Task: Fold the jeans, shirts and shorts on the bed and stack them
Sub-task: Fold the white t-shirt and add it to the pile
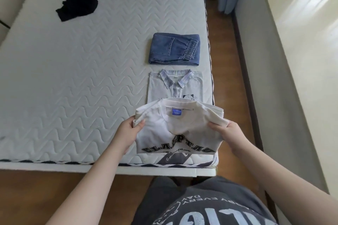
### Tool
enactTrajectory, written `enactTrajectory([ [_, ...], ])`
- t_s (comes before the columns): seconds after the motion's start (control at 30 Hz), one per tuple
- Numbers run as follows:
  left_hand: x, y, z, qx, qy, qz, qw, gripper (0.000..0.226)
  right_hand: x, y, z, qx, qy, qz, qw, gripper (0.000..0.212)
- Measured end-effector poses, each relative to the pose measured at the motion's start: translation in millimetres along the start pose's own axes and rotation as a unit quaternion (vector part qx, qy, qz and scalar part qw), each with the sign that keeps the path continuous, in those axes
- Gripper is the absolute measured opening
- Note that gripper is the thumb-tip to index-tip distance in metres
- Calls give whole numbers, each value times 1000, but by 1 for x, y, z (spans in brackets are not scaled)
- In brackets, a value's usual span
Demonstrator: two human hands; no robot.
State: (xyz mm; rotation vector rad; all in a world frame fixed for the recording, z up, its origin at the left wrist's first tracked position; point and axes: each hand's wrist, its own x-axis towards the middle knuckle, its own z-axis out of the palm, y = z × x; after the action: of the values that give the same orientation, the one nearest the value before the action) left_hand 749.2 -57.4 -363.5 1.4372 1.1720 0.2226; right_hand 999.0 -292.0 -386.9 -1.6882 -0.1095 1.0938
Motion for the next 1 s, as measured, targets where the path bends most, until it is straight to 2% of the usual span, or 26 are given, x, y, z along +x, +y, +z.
enactTrajectory([
  [0.23, 55, -19, -14, 12, -20, -15, 1000, 8, 39, 1, 26, -39, 2, 14, 999, 19],
  [0.53, 134, -31, -26, 90, -63, -14, 994, 11, 99, 1, 58, -89, 65, 24, 994, 21],
  [0.87, 235, -17, -1, 175, -40, 27, 983, 18, 196, -9, 44, -133, 66, -10, 989, 18],
  [1.0, 273, -21, 8, 133, -16, 9, 991, 8, 235, -8, 39, -130, 56, -28, 990, 19],
])
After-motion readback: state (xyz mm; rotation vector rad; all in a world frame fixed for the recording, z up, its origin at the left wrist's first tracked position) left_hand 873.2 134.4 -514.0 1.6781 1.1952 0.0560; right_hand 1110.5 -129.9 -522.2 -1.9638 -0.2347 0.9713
